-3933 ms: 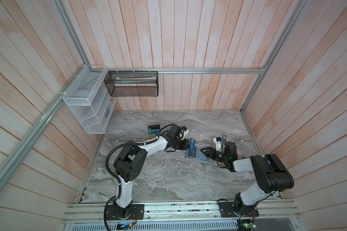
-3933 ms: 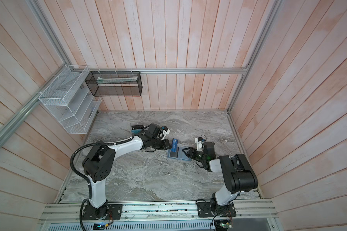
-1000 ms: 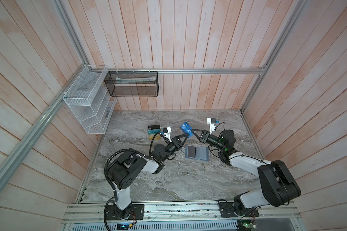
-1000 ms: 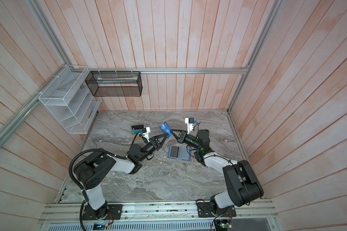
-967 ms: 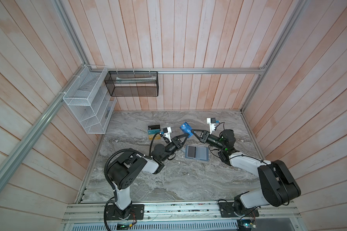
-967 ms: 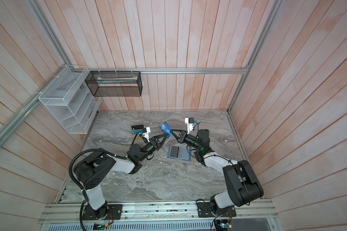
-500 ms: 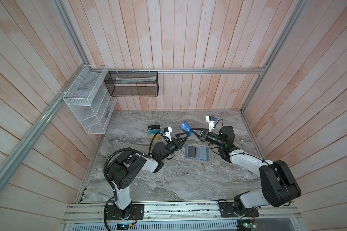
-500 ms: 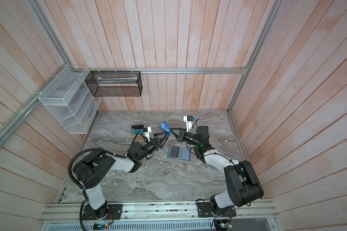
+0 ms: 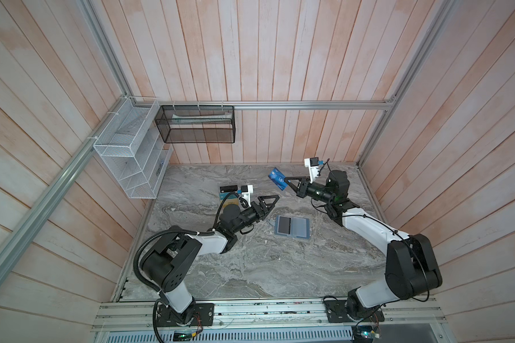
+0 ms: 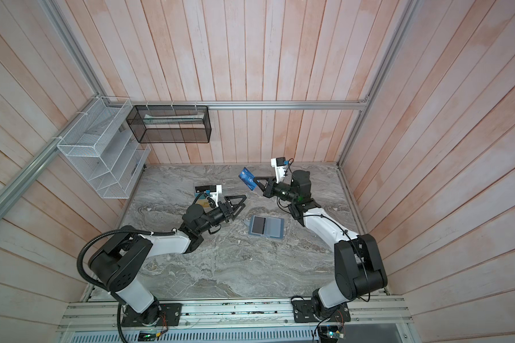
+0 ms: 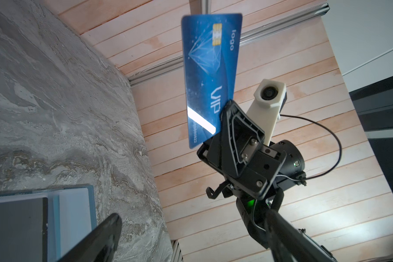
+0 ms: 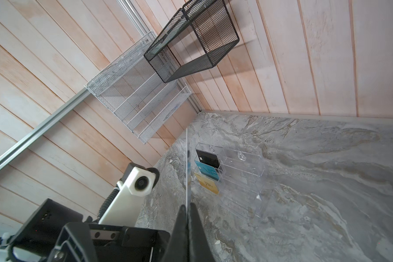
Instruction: Take the credit cards out of the card holder
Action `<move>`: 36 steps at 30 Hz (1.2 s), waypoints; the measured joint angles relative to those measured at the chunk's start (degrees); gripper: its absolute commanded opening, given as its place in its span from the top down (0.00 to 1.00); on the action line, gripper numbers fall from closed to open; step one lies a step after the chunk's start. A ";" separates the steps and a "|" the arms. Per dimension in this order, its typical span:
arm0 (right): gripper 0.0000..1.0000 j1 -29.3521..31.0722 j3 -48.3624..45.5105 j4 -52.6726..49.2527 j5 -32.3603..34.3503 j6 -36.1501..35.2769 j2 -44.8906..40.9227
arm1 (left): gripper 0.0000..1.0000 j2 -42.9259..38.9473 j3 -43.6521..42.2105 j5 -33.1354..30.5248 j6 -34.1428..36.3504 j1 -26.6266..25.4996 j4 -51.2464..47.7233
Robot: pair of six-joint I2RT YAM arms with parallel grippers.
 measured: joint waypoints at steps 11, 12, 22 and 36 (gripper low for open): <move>1.00 2.67 19.82 -13.84 -1.11 -17.25 14.75 | 0.00 -15.30 -1.90 0.98 10.62 14.03 -22.73; 1.00 3.37 21.62 -15.26 -0.70 -18.97 16.06 | 0.00 -15.50 -1.75 0.94 10.95 15.56 -24.48; 1.00 8.35 31.54 -23.15 0.35 -33.05 26.03 | 0.00 -11.41 -0.11 2.19 8.90 29.40 -31.30; 1.00 8.15 44.70 -23.89 5.79 -34.64 37.07 | 0.00 4.96 16.48 1.25 12.94 34.71 -37.79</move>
